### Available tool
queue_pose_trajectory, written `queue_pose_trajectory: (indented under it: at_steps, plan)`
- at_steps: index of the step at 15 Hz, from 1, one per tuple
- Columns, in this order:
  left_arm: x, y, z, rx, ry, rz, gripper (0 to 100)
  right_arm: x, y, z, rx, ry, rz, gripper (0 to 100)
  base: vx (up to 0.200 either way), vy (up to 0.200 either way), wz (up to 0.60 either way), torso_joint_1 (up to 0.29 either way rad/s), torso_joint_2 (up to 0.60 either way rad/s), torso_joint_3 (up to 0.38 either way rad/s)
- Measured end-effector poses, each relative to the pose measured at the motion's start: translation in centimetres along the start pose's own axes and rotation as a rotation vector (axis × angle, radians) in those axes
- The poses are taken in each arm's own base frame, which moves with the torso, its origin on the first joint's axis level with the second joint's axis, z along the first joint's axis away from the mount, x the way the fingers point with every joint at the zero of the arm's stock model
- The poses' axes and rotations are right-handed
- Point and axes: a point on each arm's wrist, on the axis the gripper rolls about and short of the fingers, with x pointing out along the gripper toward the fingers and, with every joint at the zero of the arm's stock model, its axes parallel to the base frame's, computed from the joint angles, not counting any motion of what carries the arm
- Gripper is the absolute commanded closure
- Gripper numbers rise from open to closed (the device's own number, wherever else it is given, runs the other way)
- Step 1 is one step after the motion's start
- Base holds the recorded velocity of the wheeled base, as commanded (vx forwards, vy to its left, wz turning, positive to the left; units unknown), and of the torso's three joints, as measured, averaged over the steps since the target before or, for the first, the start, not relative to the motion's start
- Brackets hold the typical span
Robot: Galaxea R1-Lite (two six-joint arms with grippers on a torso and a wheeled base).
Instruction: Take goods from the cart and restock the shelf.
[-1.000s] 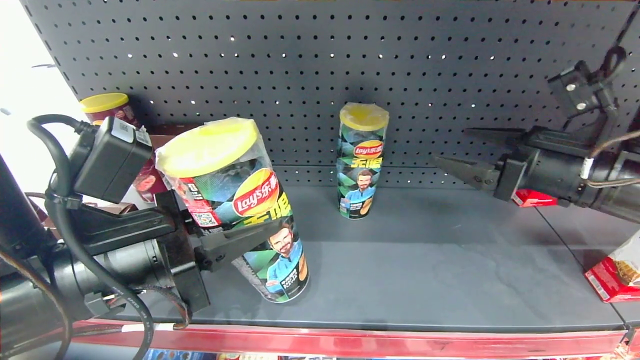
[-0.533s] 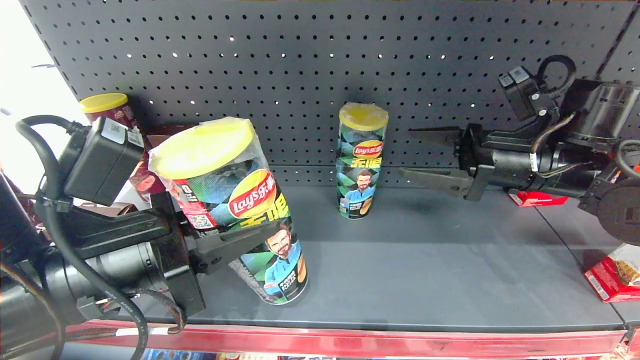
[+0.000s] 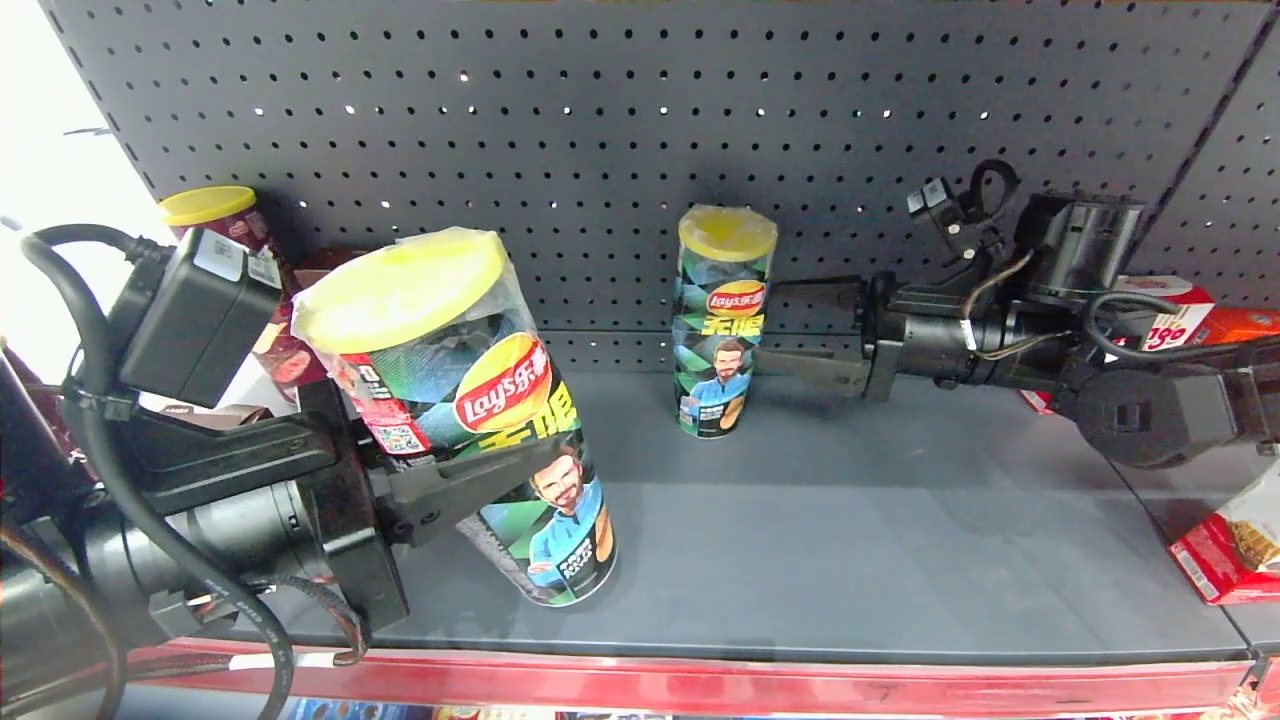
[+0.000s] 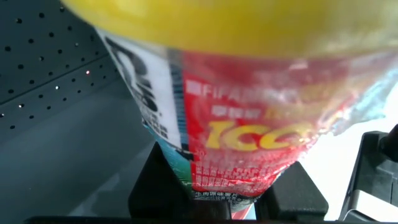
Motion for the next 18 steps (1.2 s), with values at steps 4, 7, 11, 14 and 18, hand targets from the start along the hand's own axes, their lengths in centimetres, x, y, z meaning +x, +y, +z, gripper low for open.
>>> queue_pose_trajectory:
  at_steps: [4, 7, 11, 14, 18]
  plan:
    - [-0.1, 0.0, -0.1, -0.028, 0.003, 0.003, 100, 1.0, -1.0, -1.5, 0.017, 0.015, -0.009, 0, 0.000, 0.000, 0.00, 0.000, 0.00, 0.000]
    - [-0.2, 0.1, -0.1, -0.028, 0.001, 0.006, 100, 1.6, -1.6, -2.6, 0.032, 0.029, -0.019, 0, 0.000, 0.000, 0.00, 0.000, 0.00, 0.000]
    - [-0.2, 0.1, 0.0, -0.027, -0.001, 0.007, 100, 3.0, -2.3, -3.6, 0.034, 0.029, -0.007, 0, 0.000, 0.000, 0.00, 0.000, 0.00, 0.000]
    - [-0.3, 0.3, 0.0, -0.027, -0.004, 0.016, 100, 4.4, -2.8, -4.2, 0.030, 0.024, 0.002, 0, 0.000, 0.000, 0.00, 0.000, 0.00, 0.000]
    - [-0.4, 0.5, 0.0, -0.029, -0.001, 0.026, 100, 6.0, -3.1, -5.5, 0.029, 0.024, 0.003, 100, 0.000, 0.000, 0.00, 0.000, 0.00, 0.000]
